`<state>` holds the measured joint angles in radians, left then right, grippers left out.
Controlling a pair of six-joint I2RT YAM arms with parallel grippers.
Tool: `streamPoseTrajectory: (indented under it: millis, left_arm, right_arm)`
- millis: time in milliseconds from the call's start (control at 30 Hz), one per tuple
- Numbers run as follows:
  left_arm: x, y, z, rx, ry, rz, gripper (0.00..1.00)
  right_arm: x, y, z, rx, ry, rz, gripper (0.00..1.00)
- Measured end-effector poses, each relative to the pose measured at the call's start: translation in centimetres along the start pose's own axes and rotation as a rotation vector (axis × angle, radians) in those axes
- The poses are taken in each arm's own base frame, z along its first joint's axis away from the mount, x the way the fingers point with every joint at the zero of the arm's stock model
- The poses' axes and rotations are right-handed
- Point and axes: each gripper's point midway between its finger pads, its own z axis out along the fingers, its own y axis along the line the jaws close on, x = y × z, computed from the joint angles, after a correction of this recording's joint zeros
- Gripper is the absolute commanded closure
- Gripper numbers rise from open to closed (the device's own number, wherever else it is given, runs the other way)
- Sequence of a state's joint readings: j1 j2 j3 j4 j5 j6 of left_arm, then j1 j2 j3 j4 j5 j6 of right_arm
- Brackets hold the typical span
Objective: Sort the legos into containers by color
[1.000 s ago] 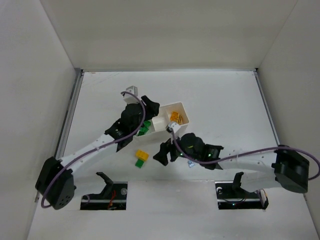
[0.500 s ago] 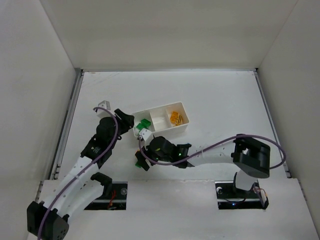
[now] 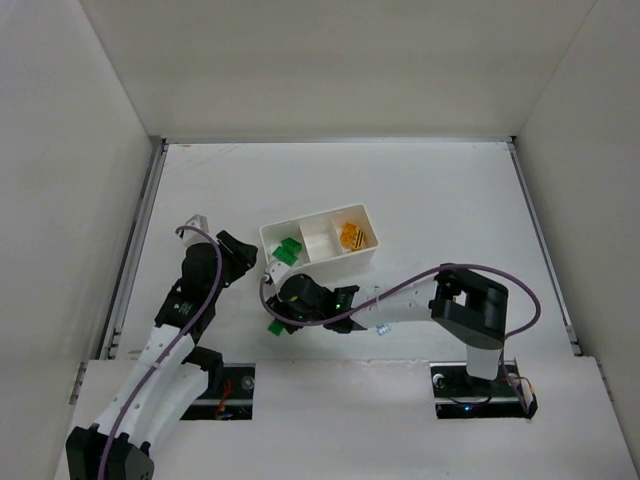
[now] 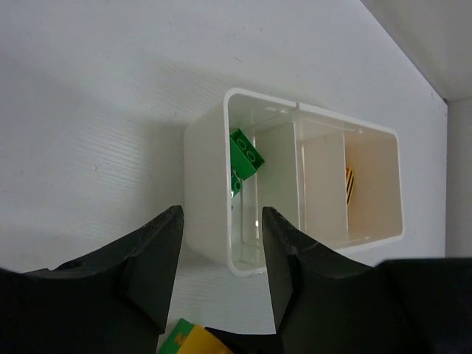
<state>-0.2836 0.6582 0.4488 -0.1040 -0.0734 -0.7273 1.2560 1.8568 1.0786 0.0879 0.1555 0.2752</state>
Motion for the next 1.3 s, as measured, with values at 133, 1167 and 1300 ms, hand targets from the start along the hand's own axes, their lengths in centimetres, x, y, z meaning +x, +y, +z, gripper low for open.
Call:
streamPoseTrajectory:
  millis: [133,1167,1300]
  left_arm:
    - [0.1,-0.1,-0.3,0.013,0.001,-0.007,0.56]
    - [6.7,-17.1,-1.7,0.451,0.155,0.137,0.52]
    - [6.4,-18.3,-0.8,0.447,0.142,0.143,0.56]
  right_arm:
    - [-0.1,-0.4,0.4,0.025,0.001,0.001,0.74]
    - [-8.4,-17.5,-14.7,0.218,-0.433,0.43,0.74]
    - [-8.6,-17.9,-15.6,0.211,-0.47,0.451,0.74]
